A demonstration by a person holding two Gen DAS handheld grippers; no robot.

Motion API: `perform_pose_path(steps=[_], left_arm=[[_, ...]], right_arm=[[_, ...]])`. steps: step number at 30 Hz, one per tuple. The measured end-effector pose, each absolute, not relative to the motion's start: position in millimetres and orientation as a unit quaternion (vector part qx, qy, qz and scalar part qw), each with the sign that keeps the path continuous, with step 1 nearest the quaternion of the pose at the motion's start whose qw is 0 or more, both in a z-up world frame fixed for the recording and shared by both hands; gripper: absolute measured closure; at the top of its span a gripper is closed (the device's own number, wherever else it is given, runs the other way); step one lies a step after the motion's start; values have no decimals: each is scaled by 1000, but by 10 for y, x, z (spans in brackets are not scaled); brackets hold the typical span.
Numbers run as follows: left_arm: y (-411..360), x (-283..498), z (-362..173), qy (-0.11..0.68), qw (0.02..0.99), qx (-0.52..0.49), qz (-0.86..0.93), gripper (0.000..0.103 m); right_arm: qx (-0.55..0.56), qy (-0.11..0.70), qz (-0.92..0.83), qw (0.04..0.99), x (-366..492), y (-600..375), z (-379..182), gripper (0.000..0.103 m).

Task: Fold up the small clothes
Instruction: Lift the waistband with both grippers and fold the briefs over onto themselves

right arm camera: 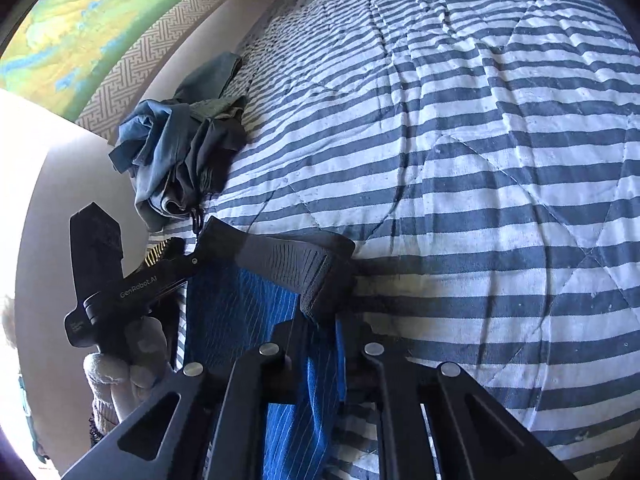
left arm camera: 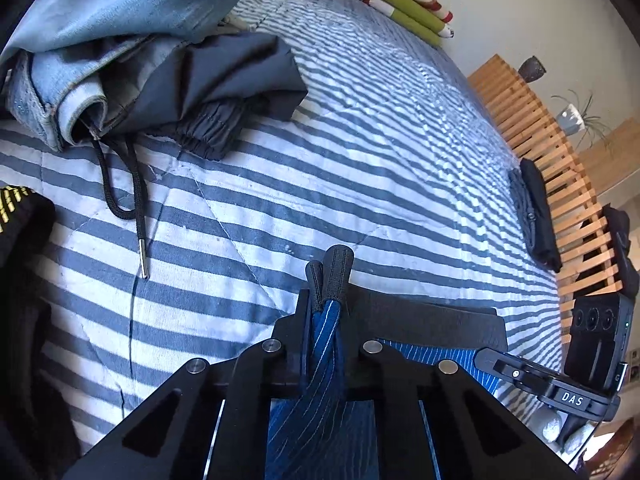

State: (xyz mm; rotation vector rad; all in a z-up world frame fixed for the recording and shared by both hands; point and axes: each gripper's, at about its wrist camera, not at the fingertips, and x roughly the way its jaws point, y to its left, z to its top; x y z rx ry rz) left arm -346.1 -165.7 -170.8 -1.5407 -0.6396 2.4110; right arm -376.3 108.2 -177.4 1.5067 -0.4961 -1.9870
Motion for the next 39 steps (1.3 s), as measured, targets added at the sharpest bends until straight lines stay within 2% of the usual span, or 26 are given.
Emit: perform_pose_path(steps=[11, 22, 29, 35, 39], left_arm=[[-1519, -2796, -584, -204, 153, -430, 866, 94], [-1066, -2116, 528, -168, 212, -349, 897, 94], [-666, -2068, 664, -151, 232, -361, 890, 94], [-385, -2494, 452, -162, 230, -389, 877, 94], [-220, -2746, 499, -157, 222, -372, 888, 94]], right_arm=[[482, -147, -802, 320, -3268, 1308, -814, 95], [374, -107, -863, 323, -2617, 1774, 205, 95], [360, -87, -879, 300, -2519, 2057, 396, 95], [377, -88, -882, 270, -2869, 2253, 214, 96], [343, -60, -903, 251, -3084, 2277, 322, 96]])
